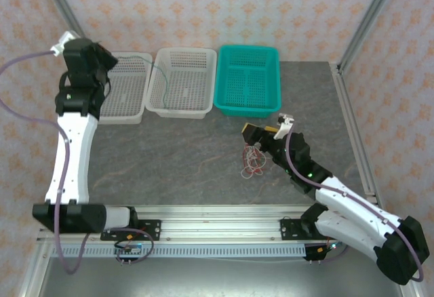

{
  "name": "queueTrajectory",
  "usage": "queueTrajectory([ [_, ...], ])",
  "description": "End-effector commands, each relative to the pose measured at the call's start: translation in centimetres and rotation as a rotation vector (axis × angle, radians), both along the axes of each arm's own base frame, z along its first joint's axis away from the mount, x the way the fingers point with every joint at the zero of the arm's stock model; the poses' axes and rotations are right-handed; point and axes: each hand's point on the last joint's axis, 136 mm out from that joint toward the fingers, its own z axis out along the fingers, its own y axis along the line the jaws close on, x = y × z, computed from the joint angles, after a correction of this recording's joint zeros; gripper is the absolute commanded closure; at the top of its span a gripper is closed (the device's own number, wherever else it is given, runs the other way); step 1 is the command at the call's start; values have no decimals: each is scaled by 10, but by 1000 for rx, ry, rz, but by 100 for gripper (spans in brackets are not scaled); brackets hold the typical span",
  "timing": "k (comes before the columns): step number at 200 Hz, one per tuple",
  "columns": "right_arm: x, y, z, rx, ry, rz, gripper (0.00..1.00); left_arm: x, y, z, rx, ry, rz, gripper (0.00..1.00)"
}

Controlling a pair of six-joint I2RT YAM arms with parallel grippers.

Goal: Untangle the cables

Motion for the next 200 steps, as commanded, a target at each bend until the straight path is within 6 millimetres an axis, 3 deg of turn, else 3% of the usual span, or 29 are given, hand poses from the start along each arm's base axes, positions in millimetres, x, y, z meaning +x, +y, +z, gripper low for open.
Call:
queueTrajectory([
  [1,2,-5,12,-16,-14,-22,1,11,42,3,22,31,153,100],
  [43,-5,-6,10,-17,8,-3,1,29,116,-18,31,113,341,100],
  [64,-8,-5,9,-26,23,9,1,30,138,-35,55,188,397,100],
  [87,-8,-6,6,-16,34,0,1,47,137,-60,68,263,327,100],
  [124,-6,-4,6,26,39,-9,1,61,136,-129,40,470,267,100],
  [132,-6,-4,7,29,39,-8,1,61,135,-136,36,485,263,100],
  [137,-6,-4,7,29,40,-6,1,67,136,-156,51,540,236,100],
  [147,-7,-4,6,26,44,-5,1,70,137,-171,63,591,215,100],
  [175,-9,-7,2,10,61,-9,1,55,155,-187,186,708,286,100],
  [200,-9,-7,-2,17,68,-13,1,75,143,-196,196,689,145,100],
])
